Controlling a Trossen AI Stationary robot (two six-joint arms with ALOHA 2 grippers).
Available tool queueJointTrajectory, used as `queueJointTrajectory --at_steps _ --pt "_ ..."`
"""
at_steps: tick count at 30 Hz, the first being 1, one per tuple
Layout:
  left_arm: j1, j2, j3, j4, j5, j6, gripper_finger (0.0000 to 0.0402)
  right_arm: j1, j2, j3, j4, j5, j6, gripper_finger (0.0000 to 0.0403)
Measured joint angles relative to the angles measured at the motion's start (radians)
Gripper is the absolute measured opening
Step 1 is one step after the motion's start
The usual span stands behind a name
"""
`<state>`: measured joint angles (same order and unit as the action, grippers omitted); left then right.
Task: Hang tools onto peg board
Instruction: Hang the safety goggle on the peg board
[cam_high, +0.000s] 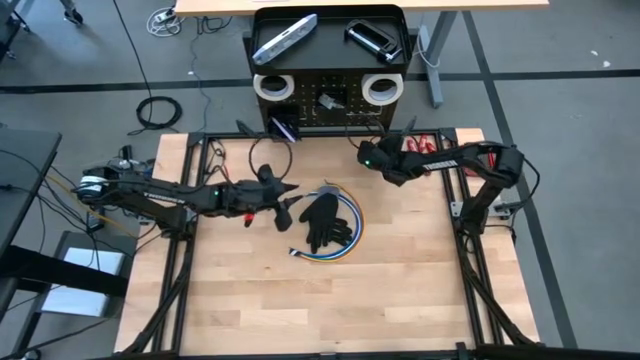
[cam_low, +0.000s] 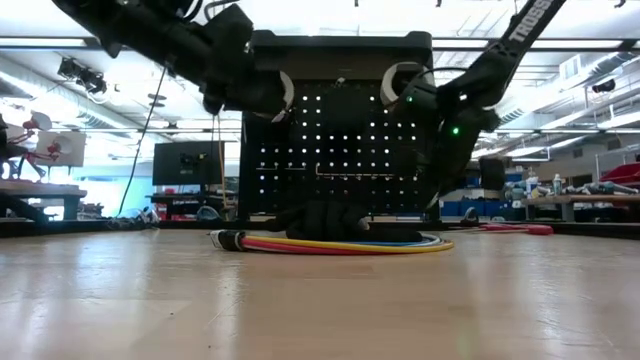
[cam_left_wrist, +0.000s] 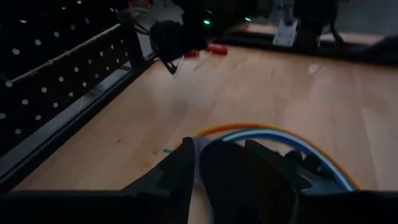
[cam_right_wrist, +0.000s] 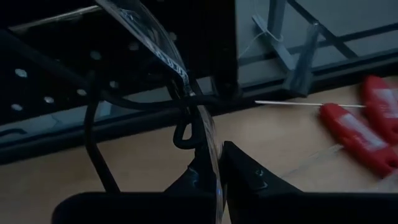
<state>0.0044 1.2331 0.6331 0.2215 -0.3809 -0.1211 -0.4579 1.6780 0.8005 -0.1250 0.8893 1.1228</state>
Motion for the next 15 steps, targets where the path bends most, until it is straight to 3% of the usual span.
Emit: queueJointTrajectory --at_steps 15 --pt "0.001 0.000 0.000 -0.105 -0.014 0.056 0.0147 -0.066 0.038 0.000 0.068 -0.024 0.009 0.0021"
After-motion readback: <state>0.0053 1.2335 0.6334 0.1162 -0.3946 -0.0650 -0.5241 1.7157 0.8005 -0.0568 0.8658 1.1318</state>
